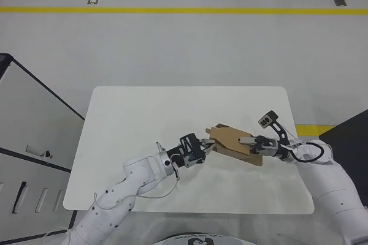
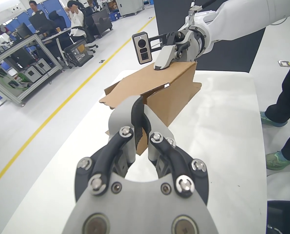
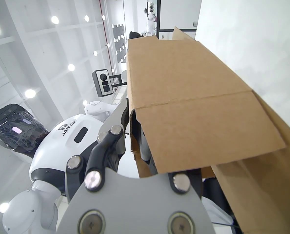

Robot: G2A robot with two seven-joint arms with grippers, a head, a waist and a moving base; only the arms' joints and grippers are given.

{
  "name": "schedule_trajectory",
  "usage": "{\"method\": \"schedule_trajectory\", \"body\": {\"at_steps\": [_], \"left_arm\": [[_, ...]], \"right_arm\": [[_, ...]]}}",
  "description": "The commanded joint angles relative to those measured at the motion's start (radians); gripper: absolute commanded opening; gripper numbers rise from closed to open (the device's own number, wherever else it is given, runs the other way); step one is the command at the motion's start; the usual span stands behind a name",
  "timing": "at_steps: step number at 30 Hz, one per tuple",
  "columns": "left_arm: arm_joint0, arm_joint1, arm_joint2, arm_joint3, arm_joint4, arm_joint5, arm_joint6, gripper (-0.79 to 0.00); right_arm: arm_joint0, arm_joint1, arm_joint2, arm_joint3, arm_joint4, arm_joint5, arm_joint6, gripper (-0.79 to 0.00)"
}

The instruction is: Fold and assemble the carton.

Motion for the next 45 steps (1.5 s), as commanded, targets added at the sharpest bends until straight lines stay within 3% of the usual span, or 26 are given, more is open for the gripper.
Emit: {"method": "schedule_trajectory", "body": {"at_steps": [1, 18, 35, 45], "left_arm": [[-0.002, 0.001, 0.003, 0.001, 0.004, -0.006, 0.007, -0.785], [-0.02, 0.002, 0.046, 0.006, 0.042, -0.044, 0.016, -0.785], [-0.038, -0.005, 0.09, 0.017, 0.06, -0.008, -0.008, -0.785], [0.001, 0.013, 0.02, -0.013, 0.058, -0.002, -0.012, -0.785]], "right_arm": [[0.001, -0.001, 0.002, 0.004, 0.001, -0.001, -0.002, -0.785], [0.0, -0.01, 0.012, 0.004, -0.013, 0.01, -0.032, -0.785], [-0.019, -0.018, 0.013, -0.02, -0.026, 0.011, -0.037, -0.785], [-0.032, -0.014, 0.046, -0.032, -0.026, -0.008, 0.004, -0.785]]}}
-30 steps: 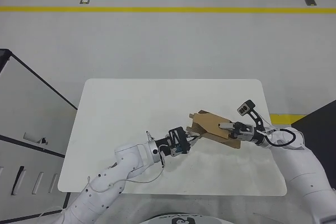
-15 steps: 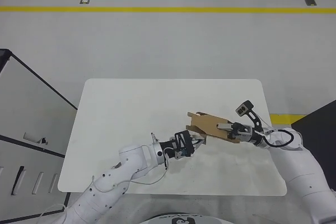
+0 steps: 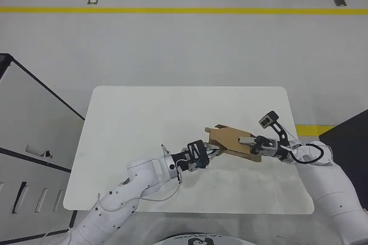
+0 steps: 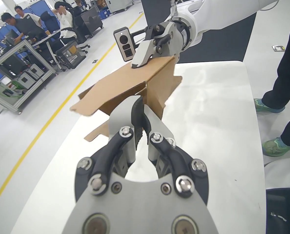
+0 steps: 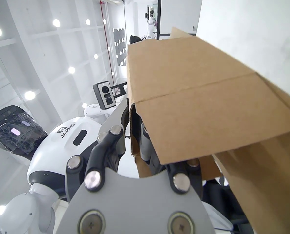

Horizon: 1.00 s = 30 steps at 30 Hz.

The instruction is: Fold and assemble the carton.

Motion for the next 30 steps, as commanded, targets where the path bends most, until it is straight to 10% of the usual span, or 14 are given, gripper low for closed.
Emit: {"method": "schedule_trajectory", "body": {"at_steps": [1, 30], "left_arm": [[0.013, 0.005, -0.021, -0.007, 0.0, 0.001, -0.001, -0.785], [0.024, 0.015, -0.04, -0.018, 0.014, 0.032, 0.016, -0.785]], "right_arm": [[-0.002, 0.001, 0.007, -0.003, 0.003, -0.006, 0.016, -0.785], [-0.037, 0.016, 0.017, -0.127, -0.072, 0.037, 0.129, -0.785]]}}
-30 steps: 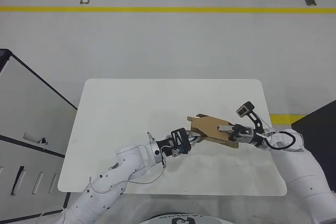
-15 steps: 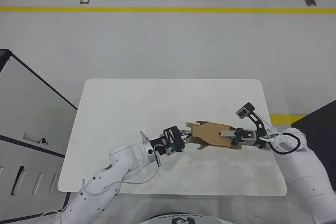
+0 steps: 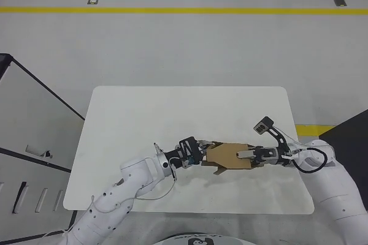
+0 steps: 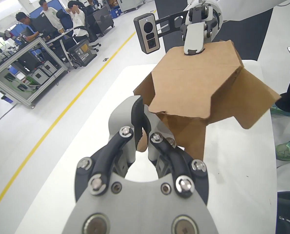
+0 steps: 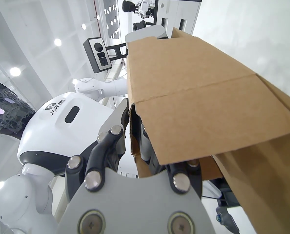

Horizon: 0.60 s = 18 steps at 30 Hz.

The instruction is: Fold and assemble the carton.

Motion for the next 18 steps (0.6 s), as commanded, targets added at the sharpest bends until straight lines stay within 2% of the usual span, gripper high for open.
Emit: {"method": "schedule_trajectory", "body": {"at_steps": [1, 9, 18], "left_arm": [[0.001, 0.001, -0.002, -0.001, 0.008, 0.008, -0.004, -0.785], [0.012, 0.003, -0.013, -0.005, 0.039, 0.051, -0.037, -0.785], [0.006, 0.003, -0.001, -0.01, 0.047, 0.035, -0.03, -0.785]], "right_arm": [[-0.002, 0.002, -0.008, -0.015, -0.008, 0.0, 0.0, -0.785], [-0.004, 0.01, -0.024, -0.033, -0.023, 0.0, 0.0, -0.785], [0.006, 0.018, -0.055, -0.04, -0.041, 0.0, 0.0, -0.785]]}}
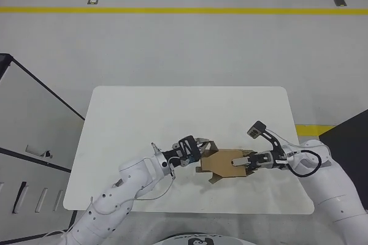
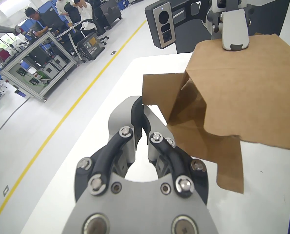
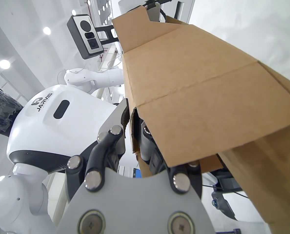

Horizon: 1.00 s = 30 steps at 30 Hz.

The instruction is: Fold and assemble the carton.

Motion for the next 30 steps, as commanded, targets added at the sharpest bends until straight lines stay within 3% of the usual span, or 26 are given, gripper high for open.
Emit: {"method": "schedule_trajectory", "body": {"at_steps": [1, 19, 30], "left_arm": [[-0.004, 0.0, 0.005, 0.0, 0.005, -0.006, 0.0, -0.785], [-0.031, -0.005, 0.034, 0.012, 0.007, -0.012, -0.008, -0.785], [0.029, 0.012, -0.079, -0.025, -0.037, 0.03, 0.02, -0.785]], "right_arm": [[0.003, 0.002, -0.005, 0.001, -0.002, 0.0, 0.0, -0.785], [0.017, 0.02, -0.035, 0.007, 0.001, -0.004, -0.004, -0.785], [0.013, 0.028, -0.001, 0.042, 0.075, -0.01, -0.01, -0.785]]}}
